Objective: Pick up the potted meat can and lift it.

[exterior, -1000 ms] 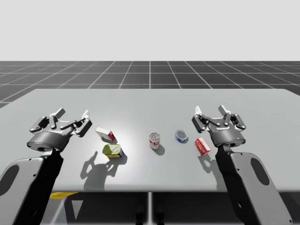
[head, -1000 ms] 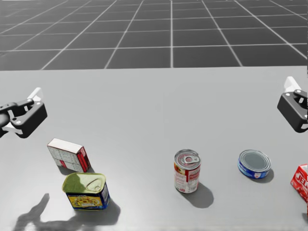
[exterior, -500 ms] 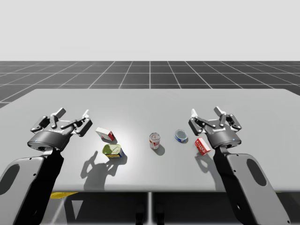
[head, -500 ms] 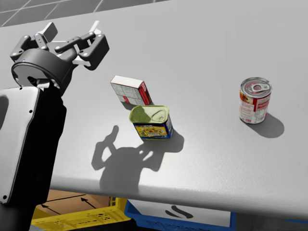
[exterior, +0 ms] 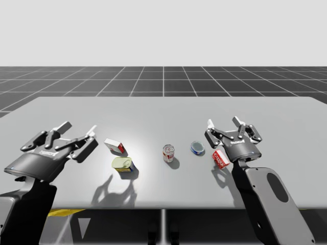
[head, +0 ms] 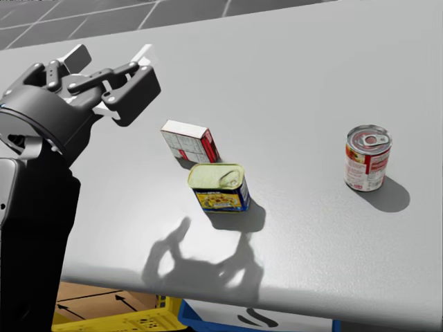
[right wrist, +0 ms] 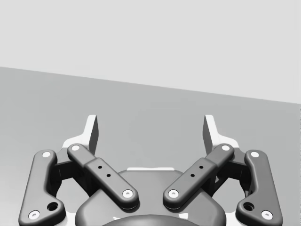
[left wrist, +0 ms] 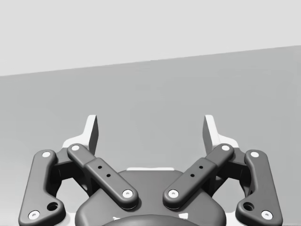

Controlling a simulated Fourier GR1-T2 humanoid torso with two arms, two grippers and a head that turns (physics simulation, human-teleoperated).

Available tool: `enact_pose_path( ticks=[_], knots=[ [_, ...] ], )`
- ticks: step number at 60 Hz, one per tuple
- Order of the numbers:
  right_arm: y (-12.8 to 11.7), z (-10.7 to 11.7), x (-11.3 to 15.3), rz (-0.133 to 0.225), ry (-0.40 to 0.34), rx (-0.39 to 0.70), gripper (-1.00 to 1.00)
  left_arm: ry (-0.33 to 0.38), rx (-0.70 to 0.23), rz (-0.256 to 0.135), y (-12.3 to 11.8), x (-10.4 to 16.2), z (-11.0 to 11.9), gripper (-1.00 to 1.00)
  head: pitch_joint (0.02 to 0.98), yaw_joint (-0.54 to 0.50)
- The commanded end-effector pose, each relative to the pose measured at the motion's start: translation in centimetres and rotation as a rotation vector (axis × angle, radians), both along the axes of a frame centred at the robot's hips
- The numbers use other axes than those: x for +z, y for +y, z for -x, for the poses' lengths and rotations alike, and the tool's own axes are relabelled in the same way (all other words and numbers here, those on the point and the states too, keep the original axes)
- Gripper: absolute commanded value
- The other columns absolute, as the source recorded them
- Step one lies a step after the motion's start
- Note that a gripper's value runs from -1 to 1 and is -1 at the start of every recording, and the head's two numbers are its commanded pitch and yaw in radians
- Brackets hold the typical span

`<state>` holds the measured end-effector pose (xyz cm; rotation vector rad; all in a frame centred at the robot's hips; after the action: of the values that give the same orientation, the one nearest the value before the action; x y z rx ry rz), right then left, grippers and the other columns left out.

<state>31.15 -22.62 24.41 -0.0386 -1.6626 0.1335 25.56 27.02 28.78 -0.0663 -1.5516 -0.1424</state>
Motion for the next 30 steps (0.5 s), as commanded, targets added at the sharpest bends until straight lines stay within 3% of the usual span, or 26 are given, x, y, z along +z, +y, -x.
enact_pose_path(
  ticks=[1,7,15,24,30],
  knots=[
    [-0.1,-0.1,0.0,0.008,-0.004,-0.009,-1.0,0.025,-0.08,-0.026,-1.0,0.7,3.4,-1.0,0.856,0.3],
    [-0.1,-0.1,-0.1,0.015,-0.007,-0.015,-1.0,0.04,-0.114,-0.044,-1.1,0.9,5.1,-1.0,0.849,0.3],
    [-0.1,-0.1,-0.1,0.018,-0.01,-0.015,-1.0,0.081,-0.168,-0.035,-0.5,0.9,7.5,-1.0,0.845,0.29],
    [-0.1,-0.1,-0.1,0.015,-0.011,-0.01,-1.0,0.135,-0.232,-0.098,-0.4,0.0,10.0,-1.0,0.855,0.3],
    [-0.1,-0.1,-0.1,0.016,-0.01,-0.01,-1.0,0.164,-0.248,-0.113,-0.4,-0.9,11.0,-1.0,0.858,0.3]
  ],
)
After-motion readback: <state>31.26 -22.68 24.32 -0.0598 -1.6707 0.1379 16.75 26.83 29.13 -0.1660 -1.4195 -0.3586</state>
